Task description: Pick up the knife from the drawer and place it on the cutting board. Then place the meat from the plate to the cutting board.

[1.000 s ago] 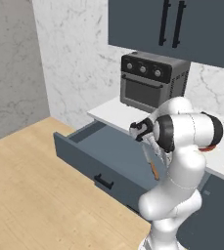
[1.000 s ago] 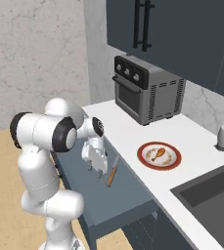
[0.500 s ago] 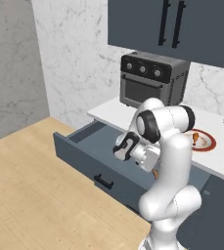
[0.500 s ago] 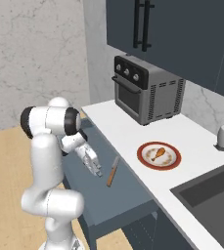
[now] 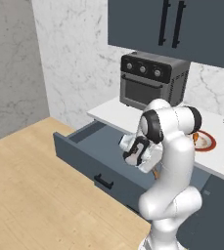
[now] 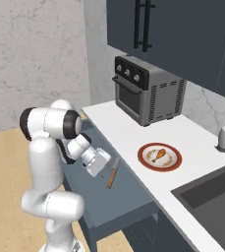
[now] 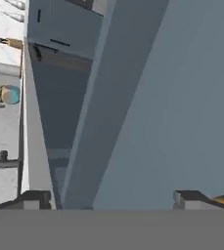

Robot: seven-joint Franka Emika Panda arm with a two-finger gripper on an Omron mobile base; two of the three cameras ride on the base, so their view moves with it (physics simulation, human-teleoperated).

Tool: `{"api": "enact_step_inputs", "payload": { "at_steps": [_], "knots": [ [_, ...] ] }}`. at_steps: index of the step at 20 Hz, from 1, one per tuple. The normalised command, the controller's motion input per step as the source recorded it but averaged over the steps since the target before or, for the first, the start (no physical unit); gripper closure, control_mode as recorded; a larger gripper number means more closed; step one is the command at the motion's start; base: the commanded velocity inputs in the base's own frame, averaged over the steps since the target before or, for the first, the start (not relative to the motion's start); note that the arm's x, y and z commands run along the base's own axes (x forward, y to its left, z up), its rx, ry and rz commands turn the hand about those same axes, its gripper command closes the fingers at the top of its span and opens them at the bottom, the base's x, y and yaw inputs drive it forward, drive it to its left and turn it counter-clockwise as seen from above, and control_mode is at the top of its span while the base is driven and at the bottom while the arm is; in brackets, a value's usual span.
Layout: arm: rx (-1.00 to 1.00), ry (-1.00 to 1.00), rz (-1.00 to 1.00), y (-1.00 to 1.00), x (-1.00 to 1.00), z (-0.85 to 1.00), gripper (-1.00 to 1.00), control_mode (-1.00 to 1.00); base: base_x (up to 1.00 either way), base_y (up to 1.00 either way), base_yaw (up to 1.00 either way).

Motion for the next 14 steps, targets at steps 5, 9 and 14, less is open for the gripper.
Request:
{"api": "enact_step_inputs", "payload": {
  "at_steps": [5, 9, 14],
  "knots": [
    [0.68, 0.1, 0.3, -0.39, 0.03, -0.08, -1.0, -1.0, 0.0, 0.0, 0.0],
    [0.59, 0.14, 0.26, -0.04, 0.2, -0.41, -1.0, -1.0, 0.0, 0.0, 0.0],
    [0.35, 0.07, 0.14, 0.29, 0.34, -0.48, -1.0, -1.0, 0.0, 0.0, 0.0]
  ]
}}
